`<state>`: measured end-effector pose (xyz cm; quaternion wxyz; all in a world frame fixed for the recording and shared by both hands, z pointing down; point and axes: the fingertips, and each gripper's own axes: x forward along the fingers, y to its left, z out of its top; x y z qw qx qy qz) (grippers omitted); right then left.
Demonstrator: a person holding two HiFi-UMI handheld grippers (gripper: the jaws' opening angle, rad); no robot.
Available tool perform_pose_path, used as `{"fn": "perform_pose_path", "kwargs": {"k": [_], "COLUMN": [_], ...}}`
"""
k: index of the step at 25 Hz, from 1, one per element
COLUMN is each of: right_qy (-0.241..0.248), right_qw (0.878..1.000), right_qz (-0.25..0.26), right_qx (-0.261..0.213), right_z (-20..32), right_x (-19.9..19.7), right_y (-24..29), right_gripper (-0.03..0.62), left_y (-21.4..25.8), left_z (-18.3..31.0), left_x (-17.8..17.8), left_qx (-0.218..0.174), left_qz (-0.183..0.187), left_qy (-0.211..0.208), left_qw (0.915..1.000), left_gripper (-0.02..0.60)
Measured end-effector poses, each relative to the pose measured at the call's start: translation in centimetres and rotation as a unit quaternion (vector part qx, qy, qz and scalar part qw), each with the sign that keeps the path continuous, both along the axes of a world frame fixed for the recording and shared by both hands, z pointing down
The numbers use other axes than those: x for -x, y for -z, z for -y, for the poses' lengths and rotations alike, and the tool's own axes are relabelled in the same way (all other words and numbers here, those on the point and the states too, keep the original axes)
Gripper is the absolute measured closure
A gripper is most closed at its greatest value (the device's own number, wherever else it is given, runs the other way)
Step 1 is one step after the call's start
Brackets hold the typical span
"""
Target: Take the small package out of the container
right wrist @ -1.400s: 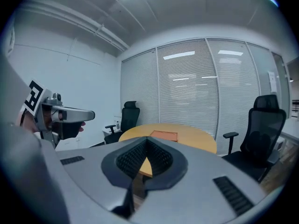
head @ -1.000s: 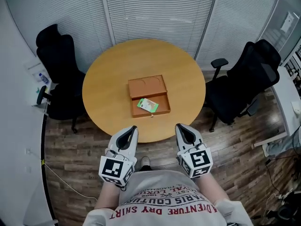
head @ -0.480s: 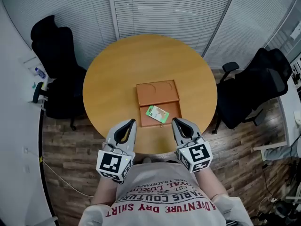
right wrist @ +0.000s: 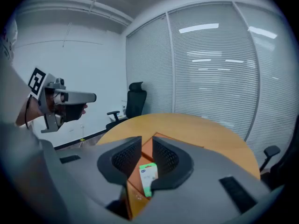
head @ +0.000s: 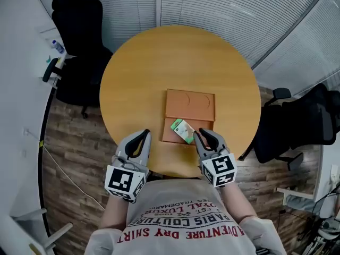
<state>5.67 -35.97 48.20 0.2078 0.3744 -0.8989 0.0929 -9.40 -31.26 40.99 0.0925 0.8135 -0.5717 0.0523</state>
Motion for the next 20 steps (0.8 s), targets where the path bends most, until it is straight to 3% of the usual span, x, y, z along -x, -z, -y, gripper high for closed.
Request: {"fn": "perform_pose_path", "kwargs": {"k": [4, 9, 15, 20], "right_qy": [0.069, 0.132, 0.156, 0.177], "right_qw": [0.995, 0.977, 0.958, 0.943], "right_qz": [-0.047, -0.123, -0.181, -0.233], "right_qx": [0.054, 0.114, 0.157, 0.159], "right_z": [1.1, 1.9, 2.7, 2.9], "right_x": [1.0, 0.8, 1.1, 1.9], "right_y": [-5.0, -12.8, -18.2, -20.2], "right_gripper": [0.448, 0.365, 0.233, 0.218], "left_y": [-2.2, -5.2, -7.6, -8.6], "left_z": [1.5, 1.9, 1.6, 0.7], "left_x": [-0.1, 0.1, 0.5, 0.8], "left_qx": [0.017, 0.047, 0.077, 0.098], "left_qz": [0.001, -0.006, -0.004, -0.007], "left_qy": [0.031, 0.071, 0.103, 0.129], "left_qw": [0.9994, 0.9963, 0.9916, 0.9867], "left_gripper": [0.572, 0.572, 0.572, 0.572]}}
